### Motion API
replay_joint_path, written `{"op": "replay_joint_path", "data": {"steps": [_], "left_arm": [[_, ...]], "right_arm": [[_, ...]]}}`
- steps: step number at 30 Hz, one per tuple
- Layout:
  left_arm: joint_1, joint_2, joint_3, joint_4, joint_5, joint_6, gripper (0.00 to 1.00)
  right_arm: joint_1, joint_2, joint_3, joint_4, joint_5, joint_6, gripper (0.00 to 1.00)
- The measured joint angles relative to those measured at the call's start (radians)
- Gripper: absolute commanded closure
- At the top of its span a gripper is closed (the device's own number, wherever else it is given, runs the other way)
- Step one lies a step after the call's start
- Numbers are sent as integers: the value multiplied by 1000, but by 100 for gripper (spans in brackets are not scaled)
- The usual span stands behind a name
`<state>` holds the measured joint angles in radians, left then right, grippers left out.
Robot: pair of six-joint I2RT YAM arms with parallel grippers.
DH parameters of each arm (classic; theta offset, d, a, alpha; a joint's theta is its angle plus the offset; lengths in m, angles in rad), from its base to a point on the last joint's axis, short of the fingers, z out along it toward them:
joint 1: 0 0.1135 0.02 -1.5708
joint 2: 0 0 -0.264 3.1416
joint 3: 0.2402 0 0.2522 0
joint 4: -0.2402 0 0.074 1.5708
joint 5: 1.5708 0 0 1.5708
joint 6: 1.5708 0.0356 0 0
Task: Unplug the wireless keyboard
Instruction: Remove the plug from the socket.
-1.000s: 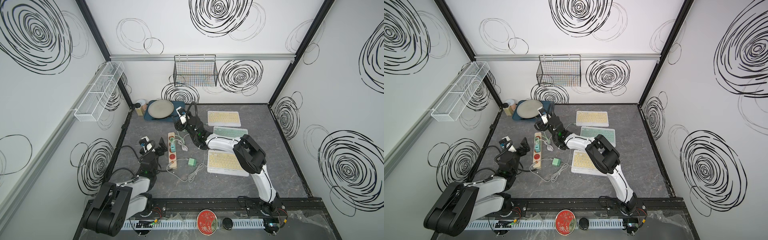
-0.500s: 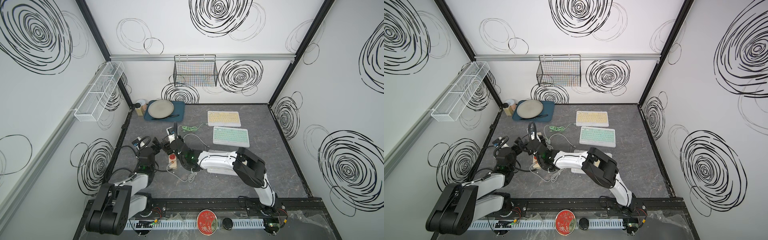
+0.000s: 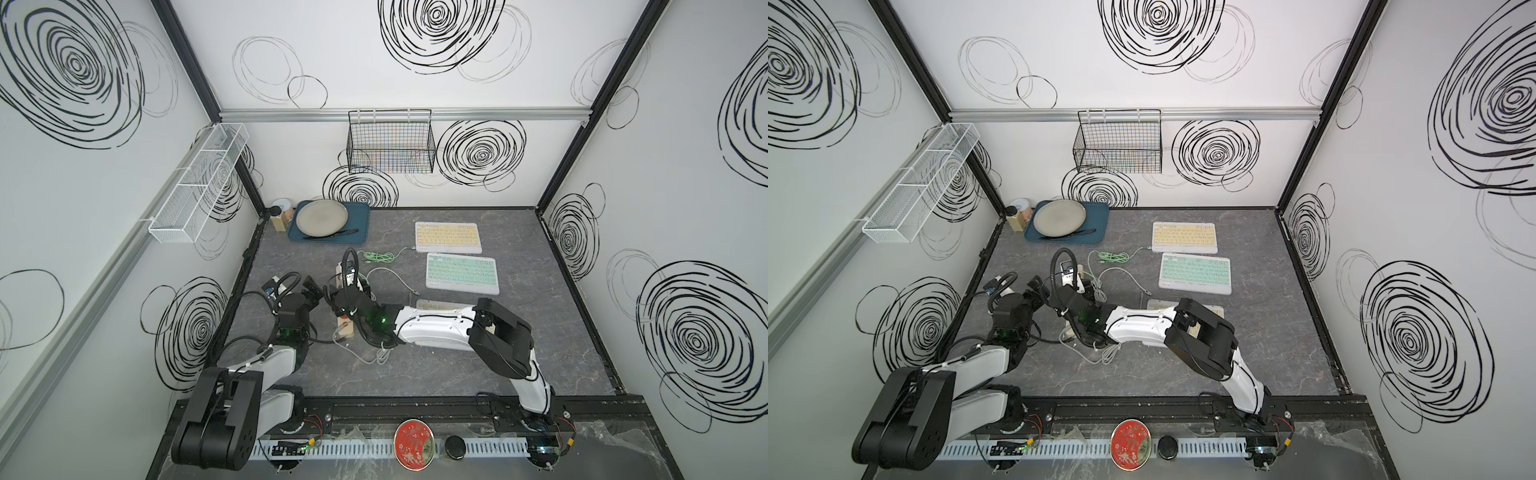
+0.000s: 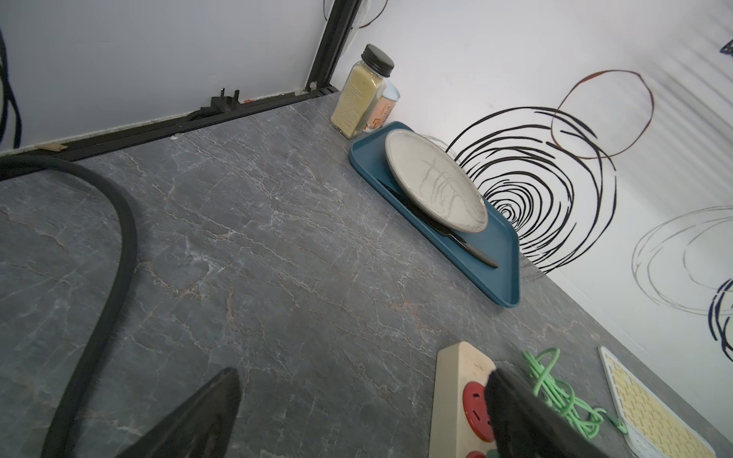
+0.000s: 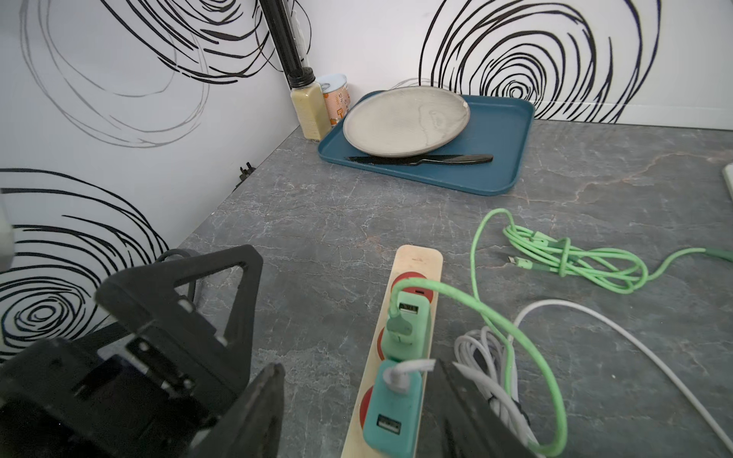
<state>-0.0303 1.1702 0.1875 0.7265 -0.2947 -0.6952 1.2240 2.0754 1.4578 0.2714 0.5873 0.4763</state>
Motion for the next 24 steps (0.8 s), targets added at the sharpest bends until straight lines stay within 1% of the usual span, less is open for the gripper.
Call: {"op": "replay_joint_path", "data": {"steps": [5,11,17,21,24], "left_arm": [[31,-36,-44,72,90,11,1],[41,60,-2,58,161,15,1],[41,50,-17,86,169,14,1],[42,45,-21,91,159,6,1],[63,45,-21,89,156,-12,0]], "right_arm": [[3,-22,-31,0,-29,49,38],[3,-18,-36,-14,-58,97,38],[-3,22,-15,-32,-84,133,41],[-5,41,-16,-50,-84,151,41],[-5,41,-19,-52,-72,151,40]]}}
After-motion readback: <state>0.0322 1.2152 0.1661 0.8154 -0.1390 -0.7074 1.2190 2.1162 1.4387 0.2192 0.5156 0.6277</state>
